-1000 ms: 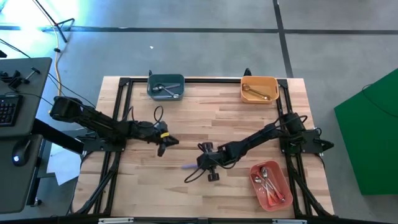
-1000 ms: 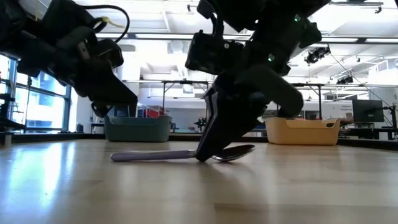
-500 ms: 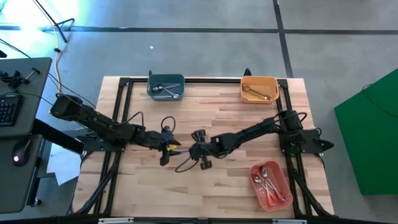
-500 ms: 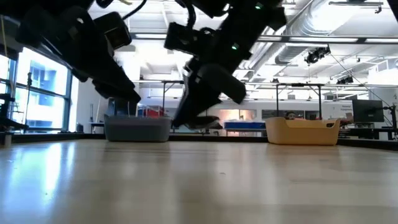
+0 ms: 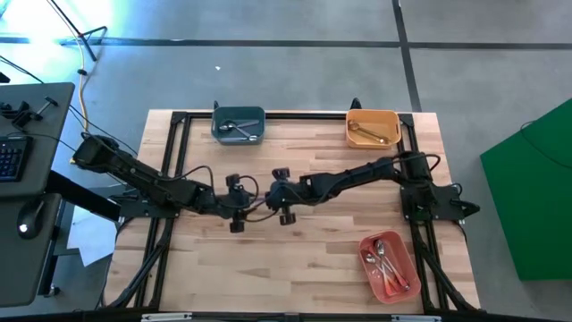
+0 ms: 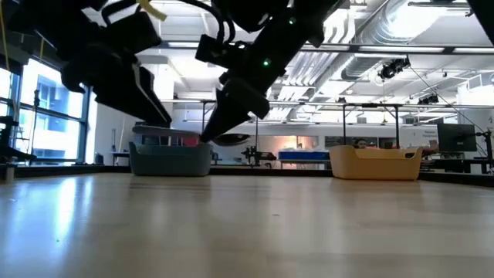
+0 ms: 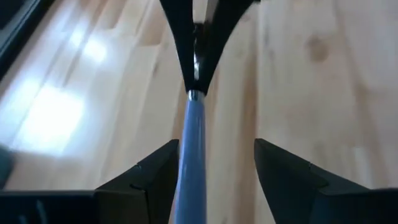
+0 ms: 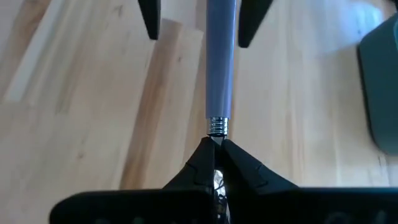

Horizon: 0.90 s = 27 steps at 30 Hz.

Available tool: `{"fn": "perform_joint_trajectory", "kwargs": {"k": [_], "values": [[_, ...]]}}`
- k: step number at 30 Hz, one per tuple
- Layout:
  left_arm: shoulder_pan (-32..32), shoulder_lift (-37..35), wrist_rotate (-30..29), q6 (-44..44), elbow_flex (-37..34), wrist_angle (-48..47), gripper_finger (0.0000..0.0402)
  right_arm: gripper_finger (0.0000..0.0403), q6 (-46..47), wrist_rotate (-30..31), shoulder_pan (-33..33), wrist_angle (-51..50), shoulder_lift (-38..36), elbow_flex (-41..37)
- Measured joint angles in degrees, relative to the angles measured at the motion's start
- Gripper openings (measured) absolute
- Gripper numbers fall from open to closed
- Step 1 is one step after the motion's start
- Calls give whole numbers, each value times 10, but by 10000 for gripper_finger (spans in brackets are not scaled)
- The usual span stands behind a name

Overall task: Sort silverware by color (type)
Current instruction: Put the violet spoon into the dark green bin

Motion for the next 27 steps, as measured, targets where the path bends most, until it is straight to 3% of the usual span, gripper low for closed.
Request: {"fn": "perform_joint_trajectory", "kwargs": {"k": [11, 27], "values": [[1, 3, -39, 0, 0, -35, 166, 3, 15, -30, -4, 31, 0, 0], [-12, 42, -16, -31, 0, -33, 7, 1, 25, -53, 0, 45, -1, 0]]}}
